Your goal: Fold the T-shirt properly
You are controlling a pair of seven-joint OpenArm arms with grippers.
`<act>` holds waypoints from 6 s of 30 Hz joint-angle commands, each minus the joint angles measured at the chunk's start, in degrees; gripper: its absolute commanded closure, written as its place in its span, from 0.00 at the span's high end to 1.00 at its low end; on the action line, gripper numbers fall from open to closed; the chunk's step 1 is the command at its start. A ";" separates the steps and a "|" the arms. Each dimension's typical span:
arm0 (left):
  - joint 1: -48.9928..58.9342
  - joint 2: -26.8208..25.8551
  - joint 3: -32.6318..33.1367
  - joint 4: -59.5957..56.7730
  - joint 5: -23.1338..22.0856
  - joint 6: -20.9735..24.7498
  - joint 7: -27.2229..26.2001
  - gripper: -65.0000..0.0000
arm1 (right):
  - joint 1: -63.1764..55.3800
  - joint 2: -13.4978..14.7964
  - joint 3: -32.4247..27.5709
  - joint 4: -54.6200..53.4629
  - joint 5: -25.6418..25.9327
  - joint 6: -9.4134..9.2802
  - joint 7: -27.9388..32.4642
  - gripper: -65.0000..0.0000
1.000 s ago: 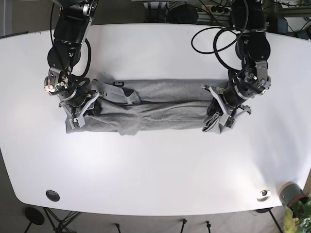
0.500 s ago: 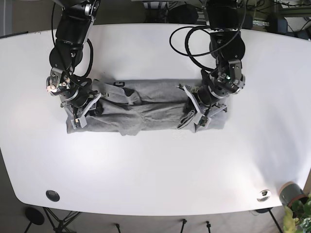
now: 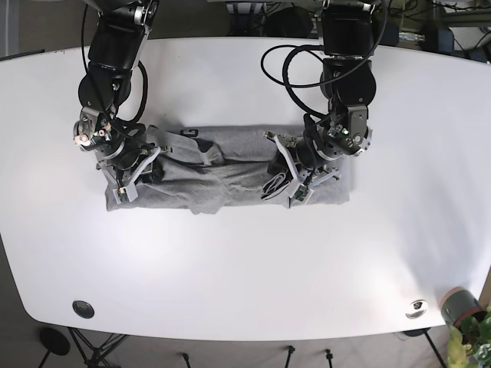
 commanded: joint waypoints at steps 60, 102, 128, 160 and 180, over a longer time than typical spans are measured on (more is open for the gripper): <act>-3.53 -9.75 -13.85 -0.73 -1.67 -0.83 -6.17 0.48 | 6.54 -9.61 -28.89 13.36 5.26 0.36 -9.14 0.19; -9.24 -10.01 -8.66 -0.20 -6.25 -0.83 -1.42 0.48 | 4.51 -6.54 8.47 22.76 5.44 0.80 -13.45 0.58; -4.06 -13.00 -8.75 -5.91 -12.40 -6.94 -1.68 0.00 | 10.14 15.79 28.08 -15.65 31.29 0.71 -15.47 0.66; -3.79 -13.97 -8.40 -12.24 -12.40 -6.94 -4.32 0.00 | 3.72 10.25 22.89 -14.77 31.11 0.71 -15.21 0.66; -2.82 -14.23 -8.40 -12.16 -12.40 -6.94 -4.41 0.00 | 6.89 7.97 21.66 -14.51 28.03 0.36 -13.45 0.42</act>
